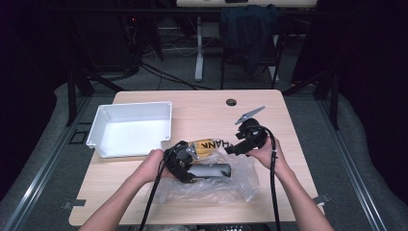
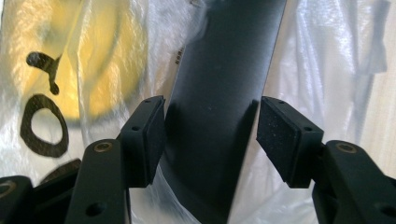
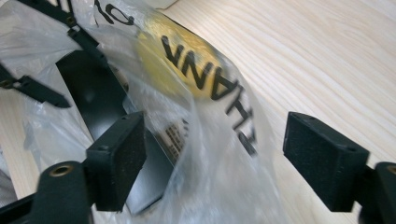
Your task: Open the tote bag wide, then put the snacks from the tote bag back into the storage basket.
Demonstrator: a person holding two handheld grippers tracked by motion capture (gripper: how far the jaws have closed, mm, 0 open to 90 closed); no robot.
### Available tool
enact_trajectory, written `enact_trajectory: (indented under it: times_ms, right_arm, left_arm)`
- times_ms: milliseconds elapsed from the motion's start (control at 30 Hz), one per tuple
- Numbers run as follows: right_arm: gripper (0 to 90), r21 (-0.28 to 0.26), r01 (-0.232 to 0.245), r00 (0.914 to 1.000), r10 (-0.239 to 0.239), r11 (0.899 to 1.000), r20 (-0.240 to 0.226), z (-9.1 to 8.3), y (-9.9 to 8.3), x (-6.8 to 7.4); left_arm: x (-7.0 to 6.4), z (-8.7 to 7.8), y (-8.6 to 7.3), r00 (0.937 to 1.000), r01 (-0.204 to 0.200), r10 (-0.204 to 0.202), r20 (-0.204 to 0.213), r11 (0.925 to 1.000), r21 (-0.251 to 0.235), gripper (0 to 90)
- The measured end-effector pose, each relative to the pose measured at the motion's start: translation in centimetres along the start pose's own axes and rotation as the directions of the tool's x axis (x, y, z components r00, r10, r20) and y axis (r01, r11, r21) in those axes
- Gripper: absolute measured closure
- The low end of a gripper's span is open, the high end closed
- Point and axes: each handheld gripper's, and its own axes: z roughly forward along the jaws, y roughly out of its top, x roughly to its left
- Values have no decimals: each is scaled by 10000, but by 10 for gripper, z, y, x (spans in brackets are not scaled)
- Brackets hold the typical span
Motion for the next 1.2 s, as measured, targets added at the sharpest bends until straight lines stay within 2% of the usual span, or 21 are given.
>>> enact_trajectory:
  times_ms: [100, 200, 300, 467, 767, 867, 900, 1033, 1200]
  right_arm:
    - [194, -107, -90, 9999, 91, 9999, 68, -9, -8, -2]
    - [192, -2, -82, 9998, 82, 10000, 162, -14, -14, -2]
    - [191, -58, -193, 9996, 194, 9998, 197, -17, -21, -3]
    - [187, 22, -217, 9996, 216, 9998, 174, -19, -30, -6]
    - [171, 82, -424, 9982, 421, 9991, 429, -23, -42, -9]
    - [171, 62, -453, 9983, 451, 9990, 382, -23, -46, -10]
    - [172, 80, -493, 9978, 489, 9988, 452, -23, -47, -9]
    - [176, 116, -523, 9979, 519, 9986, 396, -22, -48, -10]
    - [223, 193, -469, 9980, 460, 9987, 445, -19, -48, -6]
  left_arm:
    - [3, 3, 3, 9999, -104, 104, 138, 9999, 53, 398]
    - [3, 7, 6, 9993, -334, 328, 152, 9986, 402, 384]
    - [3, 12, 7, 9992, -348, 332, 239, 9971, 675, 373]
    - [4, 15, 8, 9986, -418, 390, 366, 9958, 810, 378]
    - [1, 17, 11, 9981, -609, 597, 139, 9923, 1075, 394]
    - [-1, 16, 13, 9967, -813, 807, 101, 9892, 1218, 414]
    - [-2, 16, 13, 9964, -848, 852, 18, 9890, 1215, 420]
    - [-4, 14, 14, 9946, -1042, 1032, 149, 9868, 1240, 431]
    - [-8, 5, 13, 9946, -1037, 1042, -2, 9900, 952, 432]
